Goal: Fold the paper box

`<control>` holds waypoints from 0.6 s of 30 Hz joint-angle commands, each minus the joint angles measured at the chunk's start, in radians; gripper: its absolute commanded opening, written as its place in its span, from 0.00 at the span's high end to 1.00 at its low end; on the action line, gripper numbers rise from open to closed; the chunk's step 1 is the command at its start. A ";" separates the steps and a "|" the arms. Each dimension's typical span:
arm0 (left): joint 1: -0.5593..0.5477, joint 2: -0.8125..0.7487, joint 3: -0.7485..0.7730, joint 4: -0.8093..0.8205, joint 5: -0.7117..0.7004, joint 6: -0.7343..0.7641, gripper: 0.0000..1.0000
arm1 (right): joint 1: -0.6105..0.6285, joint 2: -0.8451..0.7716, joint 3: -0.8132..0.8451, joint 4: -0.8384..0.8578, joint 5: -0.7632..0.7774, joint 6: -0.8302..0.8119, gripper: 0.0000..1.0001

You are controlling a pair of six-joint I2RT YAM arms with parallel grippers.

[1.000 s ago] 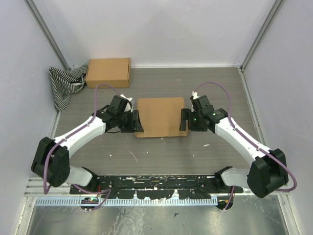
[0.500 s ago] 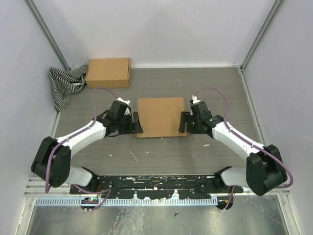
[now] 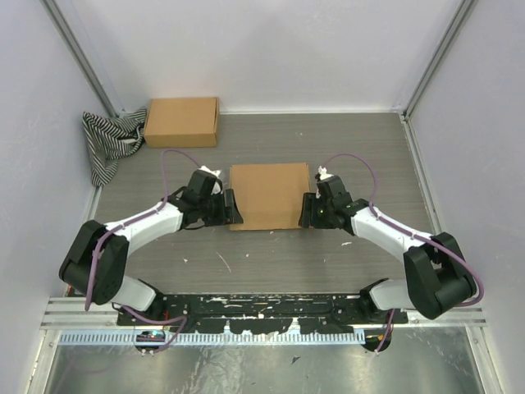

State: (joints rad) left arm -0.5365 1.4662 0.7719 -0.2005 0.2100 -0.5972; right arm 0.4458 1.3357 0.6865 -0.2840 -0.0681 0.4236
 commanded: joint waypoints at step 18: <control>0.004 -0.141 -0.045 -0.016 -0.121 0.037 0.26 | 0.003 -0.097 0.037 -0.031 0.117 0.013 0.37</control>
State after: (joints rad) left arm -0.5365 1.2404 0.7494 -0.2676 0.0845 -0.5709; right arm 0.4458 1.2209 0.7151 -0.3416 0.0463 0.4469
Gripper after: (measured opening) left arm 0.735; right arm 0.628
